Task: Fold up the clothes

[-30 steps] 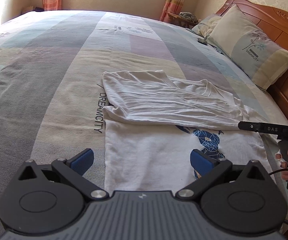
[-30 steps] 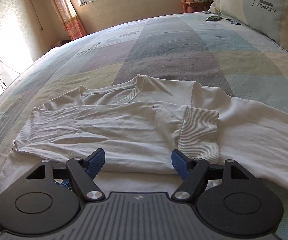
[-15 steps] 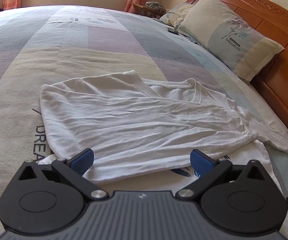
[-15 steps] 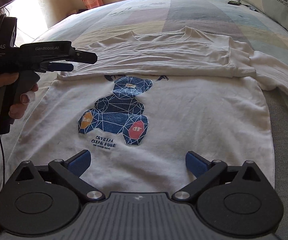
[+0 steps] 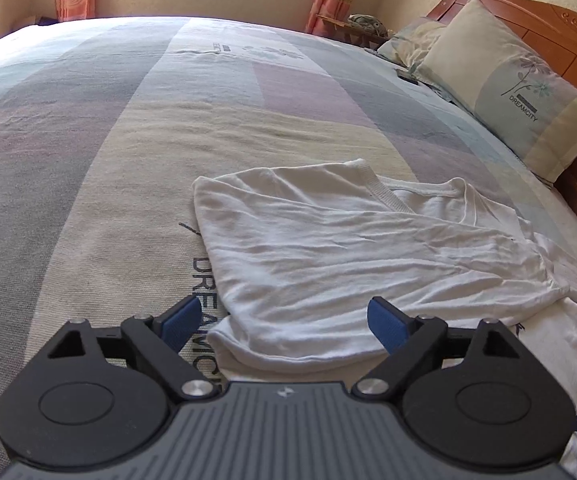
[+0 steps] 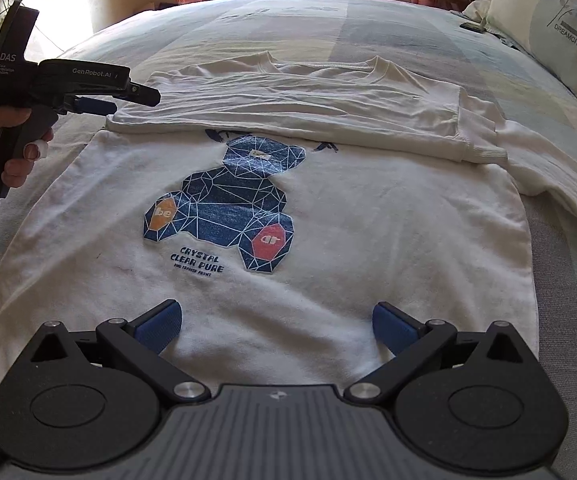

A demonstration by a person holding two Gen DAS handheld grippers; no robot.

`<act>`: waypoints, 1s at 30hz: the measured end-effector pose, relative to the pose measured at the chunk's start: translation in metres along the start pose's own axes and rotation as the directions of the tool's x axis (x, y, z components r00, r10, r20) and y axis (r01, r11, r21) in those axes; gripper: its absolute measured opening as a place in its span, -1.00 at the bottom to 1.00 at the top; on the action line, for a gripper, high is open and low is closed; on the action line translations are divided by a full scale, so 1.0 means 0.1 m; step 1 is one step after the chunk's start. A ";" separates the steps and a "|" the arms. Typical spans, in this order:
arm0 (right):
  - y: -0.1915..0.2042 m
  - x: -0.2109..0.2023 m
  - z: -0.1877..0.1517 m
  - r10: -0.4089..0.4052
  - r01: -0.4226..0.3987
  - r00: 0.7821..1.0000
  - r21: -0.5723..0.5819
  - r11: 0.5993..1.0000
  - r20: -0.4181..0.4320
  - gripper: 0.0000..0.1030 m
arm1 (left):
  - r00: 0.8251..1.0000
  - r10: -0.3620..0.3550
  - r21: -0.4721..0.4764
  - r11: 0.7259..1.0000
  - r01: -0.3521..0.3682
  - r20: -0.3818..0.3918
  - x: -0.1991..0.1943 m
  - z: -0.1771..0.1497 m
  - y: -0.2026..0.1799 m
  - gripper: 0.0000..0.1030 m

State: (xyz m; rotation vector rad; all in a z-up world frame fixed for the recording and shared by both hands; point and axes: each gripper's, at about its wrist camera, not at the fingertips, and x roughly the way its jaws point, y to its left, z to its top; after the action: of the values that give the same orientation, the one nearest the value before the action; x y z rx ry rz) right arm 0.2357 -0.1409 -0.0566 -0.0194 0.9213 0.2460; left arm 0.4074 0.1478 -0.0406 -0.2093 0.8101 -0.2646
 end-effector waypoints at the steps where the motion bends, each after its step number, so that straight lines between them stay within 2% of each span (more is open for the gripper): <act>1: 0.00 0.00 -0.01 0.003 -0.003 1.000 -0.005 1.000 0.005 1.00 | 1.000 -0.027 0.002 1.000 0.026 0.016 -0.03 0.03 -0.02 0.76; 4: 0.00 -0.01 -0.03 0.006 -0.005 1.000 -0.019 1.000 0.018 1.00 | 0.998 -0.064 0.064 0.996 0.063 0.015 0.03 0.11 -0.19 0.82; 7: 0.02 0.01 -0.03 -0.005 0.005 1.000 -0.029 1.000 0.017 1.00 | 0.995 -0.087 0.074 0.993 0.090 -0.050 0.26 0.09 -0.28 0.83; 10: 0.03 0.01 -0.04 -0.012 0.013 1.000 -0.037 0.999 0.021 1.00 | 0.997 -0.025 0.069 0.997 0.030 -0.072 0.38 0.02 -0.30 0.82; 13: 0.03 0.01 -0.06 -0.015 0.016 0.999 -0.040 0.999 0.033 1.00 | 0.994 0.055 0.095 0.994 -0.046 -0.094 0.30 0.07 -0.45 0.81; 14: 0.04 0.00 -0.07 -0.017 0.019 0.999 -0.042 0.999 0.038 1.00 | 0.995 0.056 0.123 0.991 -0.046 -0.079 0.23 0.09 -0.52 0.81; 18: 0.04 0.01 -0.08 -0.023 0.025 0.999 -0.050 0.998 0.049 1.00 | 0.997 -0.033 0.219 0.975 0.049 -0.073 -0.02 0.08 -0.77 0.84; 21: 0.04 0.01 -0.08 -0.019 0.022 0.999 -0.054 0.998 0.050 1.00 | 0.991 -0.051 0.251 0.965 0.081 -0.123 -0.07 -0.09 -0.87 0.84; 23: 0.03 0.01 -0.08 -0.014 0.017 0.999 -0.056 0.998 0.051 1.00 | 0.984 -0.038 0.249 0.965 0.081 -0.175 -0.02 -0.23 -0.85 0.84; 25: 0.03 0.00 -0.08 -0.009 0.012 0.999 -0.062 0.998 0.052 1.00 | 0.970 0.020 0.222 0.974 0.035 -0.242 0.07 -0.34 -0.76 0.82; 26: 0.02 0.00 -0.08 -0.005 0.009 0.999 -0.065 0.998 0.052 1.00 | 0.967 0.045 0.217 0.976 0.011 -0.251 0.07 -0.39 -0.72 0.81; 30: -0.01 -0.03 -0.06 0.016 -0.014 0.999 -0.078 0.997 0.029 1.00 | 0.979 0.039 0.183 0.983 -0.001 -0.200 -0.29 -0.40 -0.65 0.82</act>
State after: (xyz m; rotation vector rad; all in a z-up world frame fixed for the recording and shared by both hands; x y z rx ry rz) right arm 0.2298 -0.1428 -0.0580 -0.0802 0.8823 0.2952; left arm 0.3490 0.0919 -0.0294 -0.0010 0.9839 -0.3431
